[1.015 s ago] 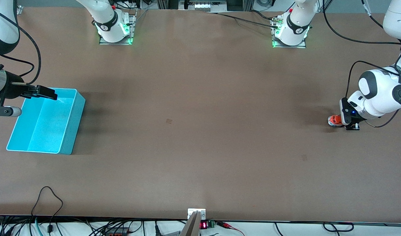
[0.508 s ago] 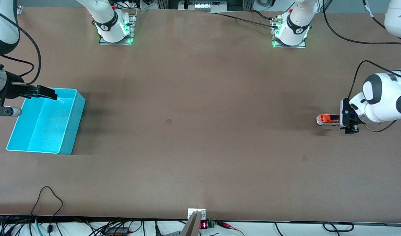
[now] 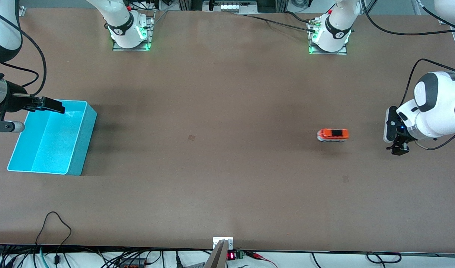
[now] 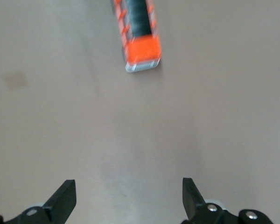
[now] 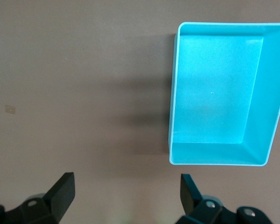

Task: Wind up bus and store in blue box
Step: 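Open the left gripper to release the bus and withdraw it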

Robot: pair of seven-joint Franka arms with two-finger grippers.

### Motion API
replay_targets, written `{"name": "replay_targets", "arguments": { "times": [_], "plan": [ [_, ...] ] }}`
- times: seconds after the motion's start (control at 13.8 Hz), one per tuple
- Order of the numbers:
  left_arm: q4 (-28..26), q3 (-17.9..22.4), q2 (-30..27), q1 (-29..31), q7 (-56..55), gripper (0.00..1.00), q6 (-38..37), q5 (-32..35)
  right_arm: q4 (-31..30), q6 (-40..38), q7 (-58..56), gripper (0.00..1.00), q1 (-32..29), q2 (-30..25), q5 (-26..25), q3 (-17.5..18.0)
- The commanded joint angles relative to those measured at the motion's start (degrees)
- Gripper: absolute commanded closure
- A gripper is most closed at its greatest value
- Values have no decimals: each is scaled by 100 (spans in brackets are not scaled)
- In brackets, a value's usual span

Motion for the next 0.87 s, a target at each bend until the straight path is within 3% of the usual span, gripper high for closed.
{"name": "replay_targets", "arguments": {
  "times": [0.0,0.29,0.8],
  "plan": [
    [292,-5,25,-188,-29,0,-141,-494,-19,-49,-8,0,-17,-25,94,-12],
    [688,4,245,-504,-783,0,-132,-821,-19,-84,-86,0,-17,-25,94,-12],
    [1040,21,201,-742,-3349,0,-176,-821,-45,-374,-720,0,-8,10,85,-21]
  ]
}}
